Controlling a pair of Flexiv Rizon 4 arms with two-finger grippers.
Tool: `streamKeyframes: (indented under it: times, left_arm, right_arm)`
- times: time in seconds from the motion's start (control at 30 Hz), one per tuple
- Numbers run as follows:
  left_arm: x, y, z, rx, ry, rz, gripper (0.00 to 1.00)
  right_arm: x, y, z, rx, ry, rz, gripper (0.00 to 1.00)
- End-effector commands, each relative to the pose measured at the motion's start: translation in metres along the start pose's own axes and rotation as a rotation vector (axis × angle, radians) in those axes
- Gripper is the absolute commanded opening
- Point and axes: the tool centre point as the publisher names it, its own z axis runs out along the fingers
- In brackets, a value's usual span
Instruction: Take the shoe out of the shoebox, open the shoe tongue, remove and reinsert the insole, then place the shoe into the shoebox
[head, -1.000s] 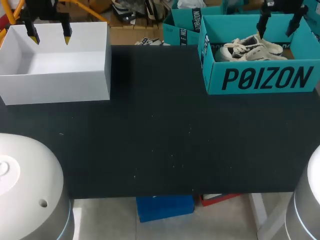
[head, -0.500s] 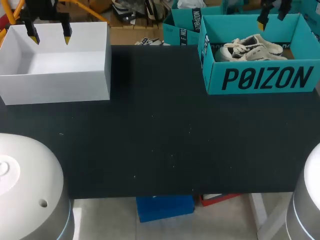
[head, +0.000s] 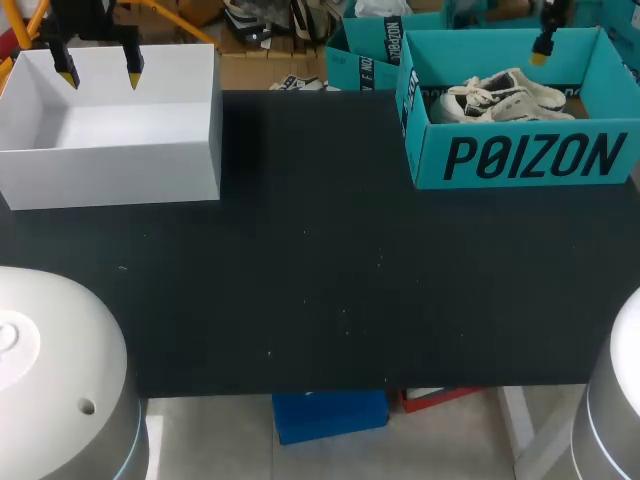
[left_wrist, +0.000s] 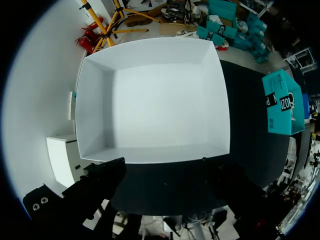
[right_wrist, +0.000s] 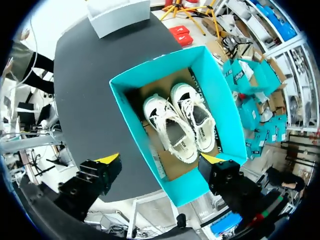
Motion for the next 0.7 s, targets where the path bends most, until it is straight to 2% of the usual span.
streamKeyframes:
  times: [0.03,0.07,0.13,0.2,0.27,0.4,0.67,0.7]
  left_arm:
    - [0.0,0.001,-0.001,-0.001,-0.001,-0.001,1.0]
    - [0.0,0.001,-0.001,-0.001,-0.001,-0.001,1.0]
    - [0.0,0.001,-0.001,-0.001,-0.001,-0.001,1.0]
    - [0.0,0.001,-0.001,-0.001,-0.001,-0.001,1.0]
    - [0.0,0.001,-0.001,-0.001,-0.001,-0.001,1.0]
    - [0.0,0.001,-0.001,-0.001,-0.001,-0.001,1.0]
    - [0.0,0.001,-0.001,-0.001,-0.001,-0.001,1.0]
    - [0.0,0.001,-0.001,-0.001,-0.001,-0.001,1.0]
  right_arm:
    - [0.004,-0.004,0.0,-0.022,-0.072,-0.415,1.0]
    - [0.004,-0.004,0.004,-0.006,-0.053,-0.409,1.0]
    - [0.004,-0.005,0.006,-0.058,-0.105,-0.401,1.0]
    - [0.003,-0.006,0.014,-0.009,-0.086,-0.453,1.0]
    - [0.0,-0.005,0.021,-0.061,-0.062,-0.486,1.0]
    - [-0.005,-0.003,0.031,-0.04,-0.039,-0.561,1.0]
    - [-0.02,-0.001,0.045,-0.008,-0.004,-0.616,1.0]
    - [-0.022,0.0,0.047,-0.006,0.0,-0.618,0.72]
